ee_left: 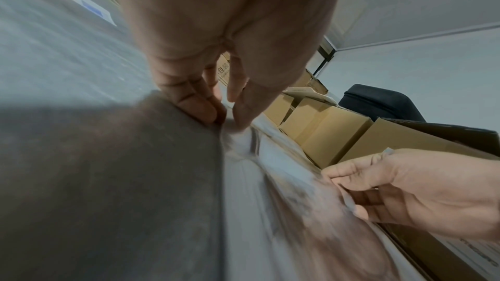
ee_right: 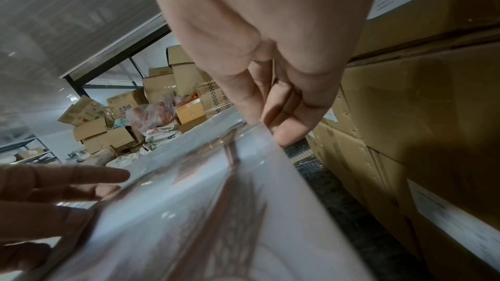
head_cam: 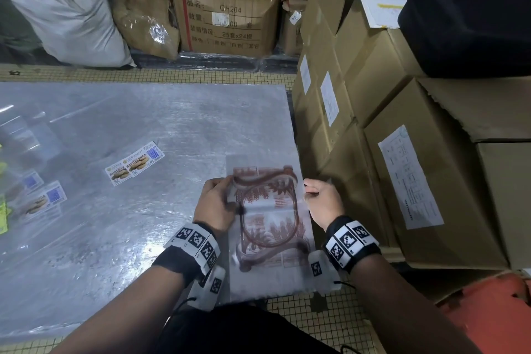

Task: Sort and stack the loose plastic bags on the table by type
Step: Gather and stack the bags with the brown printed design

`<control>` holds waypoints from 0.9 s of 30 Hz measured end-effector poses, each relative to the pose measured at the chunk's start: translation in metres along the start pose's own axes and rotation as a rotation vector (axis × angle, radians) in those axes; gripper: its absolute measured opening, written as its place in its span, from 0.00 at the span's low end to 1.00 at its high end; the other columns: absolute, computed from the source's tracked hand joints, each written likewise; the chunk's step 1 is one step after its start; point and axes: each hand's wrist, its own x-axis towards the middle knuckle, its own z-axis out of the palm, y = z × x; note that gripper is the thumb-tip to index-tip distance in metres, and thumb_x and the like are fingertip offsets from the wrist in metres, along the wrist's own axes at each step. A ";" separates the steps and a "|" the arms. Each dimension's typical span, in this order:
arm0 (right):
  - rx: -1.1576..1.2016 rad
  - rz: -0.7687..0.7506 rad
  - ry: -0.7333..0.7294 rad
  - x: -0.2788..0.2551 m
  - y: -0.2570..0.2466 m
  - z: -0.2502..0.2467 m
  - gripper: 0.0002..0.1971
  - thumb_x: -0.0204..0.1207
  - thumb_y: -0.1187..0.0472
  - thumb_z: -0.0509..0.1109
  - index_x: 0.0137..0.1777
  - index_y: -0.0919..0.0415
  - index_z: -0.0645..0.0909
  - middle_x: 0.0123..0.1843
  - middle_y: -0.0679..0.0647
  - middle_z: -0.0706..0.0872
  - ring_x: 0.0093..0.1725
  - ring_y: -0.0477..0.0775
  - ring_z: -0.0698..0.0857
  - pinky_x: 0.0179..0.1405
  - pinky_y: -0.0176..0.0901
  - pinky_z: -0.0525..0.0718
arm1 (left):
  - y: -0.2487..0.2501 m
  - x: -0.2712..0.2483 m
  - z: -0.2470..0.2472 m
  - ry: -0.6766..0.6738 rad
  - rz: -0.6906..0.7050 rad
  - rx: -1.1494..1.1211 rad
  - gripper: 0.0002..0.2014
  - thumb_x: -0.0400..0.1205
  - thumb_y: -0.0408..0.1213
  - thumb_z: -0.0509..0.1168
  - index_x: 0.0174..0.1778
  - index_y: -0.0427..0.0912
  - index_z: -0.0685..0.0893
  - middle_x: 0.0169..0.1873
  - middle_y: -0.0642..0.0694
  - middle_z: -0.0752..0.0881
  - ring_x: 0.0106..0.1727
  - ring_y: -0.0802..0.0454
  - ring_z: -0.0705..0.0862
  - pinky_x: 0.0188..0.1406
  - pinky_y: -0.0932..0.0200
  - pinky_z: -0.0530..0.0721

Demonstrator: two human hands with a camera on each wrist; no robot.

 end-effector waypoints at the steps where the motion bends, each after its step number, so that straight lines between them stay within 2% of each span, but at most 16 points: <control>1: -0.005 0.000 -0.004 0.001 0.000 -0.001 0.20 0.81 0.71 0.64 0.71 0.60 0.81 0.64 0.53 0.87 0.65 0.52 0.84 0.64 0.38 0.79 | 0.000 0.000 0.000 0.002 0.001 0.002 0.33 0.77 0.28 0.71 0.79 0.44 0.71 0.69 0.40 0.72 0.68 0.42 0.76 0.65 0.64 0.70; 3: -0.011 0.007 -0.015 0.006 0.001 -0.002 0.19 0.80 0.70 0.64 0.70 0.59 0.82 0.62 0.53 0.88 0.62 0.53 0.85 0.66 0.45 0.82 | -0.001 0.001 -0.002 -0.006 -0.005 0.004 0.34 0.76 0.29 0.72 0.79 0.44 0.71 0.69 0.41 0.72 0.68 0.43 0.76 0.66 0.62 0.71; 5: -0.008 0.023 -0.027 0.012 0.002 -0.004 0.18 0.80 0.68 0.64 0.68 0.58 0.83 0.55 0.52 0.89 0.56 0.53 0.87 0.61 0.53 0.87 | -0.005 0.004 -0.003 -0.007 -0.022 0.006 0.35 0.75 0.31 0.74 0.79 0.43 0.72 0.69 0.41 0.72 0.67 0.42 0.77 0.69 0.57 0.73; 7: 0.015 0.039 -0.044 0.018 -0.001 -0.007 0.17 0.80 0.69 0.64 0.67 0.60 0.83 0.52 0.52 0.89 0.53 0.55 0.88 0.59 0.55 0.88 | -0.007 0.007 -0.005 0.022 -0.034 0.015 0.33 0.76 0.30 0.72 0.78 0.43 0.72 0.68 0.40 0.73 0.67 0.41 0.78 0.71 0.53 0.75; 9: 0.053 0.049 -0.064 0.025 -0.009 -0.012 0.18 0.81 0.71 0.63 0.70 0.63 0.81 0.52 0.52 0.87 0.52 0.56 0.88 0.53 0.51 0.89 | -0.008 0.015 -0.007 0.053 -0.062 0.007 0.32 0.77 0.29 0.69 0.79 0.43 0.71 0.67 0.40 0.73 0.63 0.42 0.81 0.71 0.52 0.78; 10: 0.072 0.059 -0.083 0.029 -0.014 -0.014 0.19 0.82 0.72 0.62 0.71 0.64 0.79 0.52 0.52 0.86 0.51 0.55 0.87 0.47 0.46 0.89 | -0.008 0.021 -0.009 0.059 -0.070 -0.001 0.32 0.77 0.30 0.69 0.79 0.43 0.71 0.67 0.41 0.73 0.61 0.43 0.83 0.70 0.52 0.79; 13: 0.166 0.102 -0.140 0.044 -0.033 -0.017 0.24 0.82 0.78 0.58 0.78 0.68 0.71 0.49 0.50 0.81 0.40 0.47 0.81 0.30 0.32 0.79 | -0.015 0.050 -0.013 0.047 -0.059 -0.031 0.32 0.74 0.34 0.69 0.77 0.45 0.74 0.67 0.40 0.79 0.57 0.45 0.86 0.63 0.47 0.86; 15: 0.220 0.120 -0.159 0.055 -0.046 -0.018 0.26 0.82 0.80 0.56 0.79 0.69 0.67 0.56 0.56 0.81 0.37 0.46 0.78 0.24 0.30 0.79 | -0.018 0.067 -0.013 0.037 -0.064 -0.036 0.31 0.72 0.37 0.68 0.74 0.48 0.76 0.63 0.41 0.84 0.57 0.46 0.87 0.59 0.48 0.88; 16: 0.233 0.127 -0.169 0.059 -0.052 -0.019 0.25 0.82 0.80 0.56 0.79 0.69 0.67 0.63 0.60 0.81 0.38 0.47 0.79 0.26 0.31 0.81 | -0.016 0.073 -0.013 0.032 -0.072 -0.041 0.27 0.73 0.36 0.68 0.71 0.48 0.78 0.61 0.43 0.85 0.57 0.46 0.88 0.56 0.52 0.89; 18: 0.236 0.142 -0.194 0.065 -0.061 -0.018 0.25 0.82 0.78 0.57 0.79 0.68 0.68 0.71 0.62 0.79 0.46 0.53 0.84 0.37 0.37 0.84 | -0.009 0.078 -0.013 0.028 -0.080 -0.066 0.18 0.76 0.35 0.68 0.62 0.51 0.84 0.56 0.48 0.86 0.52 0.50 0.89 0.47 0.61 0.89; 20: 0.209 0.149 -0.201 0.068 -0.065 -0.017 0.24 0.82 0.78 0.58 0.78 0.67 0.71 0.71 0.63 0.81 0.59 0.60 0.84 0.48 0.45 0.85 | -0.008 0.083 -0.011 0.033 -0.070 -0.066 0.12 0.76 0.37 0.70 0.54 0.55 0.85 0.51 0.49 0.88 0.47 0.53 0.90 0.45 0.58 0.90; 22: 0.161 0.137 -0.187 0.068 -0.066 -0.015 0.24 0.82 0.78 0.59 0.76 0.65 0.74 0.68 0.61 0.83 0.63 0.62 0.84 0.54 0.48 0.85 | -0.014 0.087 -0.009 0.026 -0.050 -0.056 0.14 0.74 0.39 0.72 0.54 0.60 0.84 0.51 0.49 0.88 0.47 0.53 0.90 0.47 0.52 0.91; 23: 0.154 0.134 -0.183 0.068 -0.065 -0.014 0.23 0.81 0.78 0.58 0.75 0.65 0.75 0.67 0.61 0.84 0.62 0.62 0.85 0.53 0.48 0.86 | -0.020 0.091 -0.008 0.025 -0.044 -0.043 0.15 0.73 0.39 0.72 0.53 0.61 0.84 0.51 0.49 0.88 0.48 0.53 0.90 0.48 0.51 0.91; 27: 0.151 0.121 -0.193 0.067 -0.064 -0.014 0.22 0.80 0.80 0.58 0.69 0.65 0.80 0.62 0.59 0.87 0.51 0.56 0.85 0.37 0.38 0.84 | -0.023 0.094 -0.008 0.031 -0.009 -0.038 0.16 0.74 0.39 0.71 0.56 0.62 0.84 0.51 0.49 0.88 0.50 0.52 0.89 0.49 0.51 0.91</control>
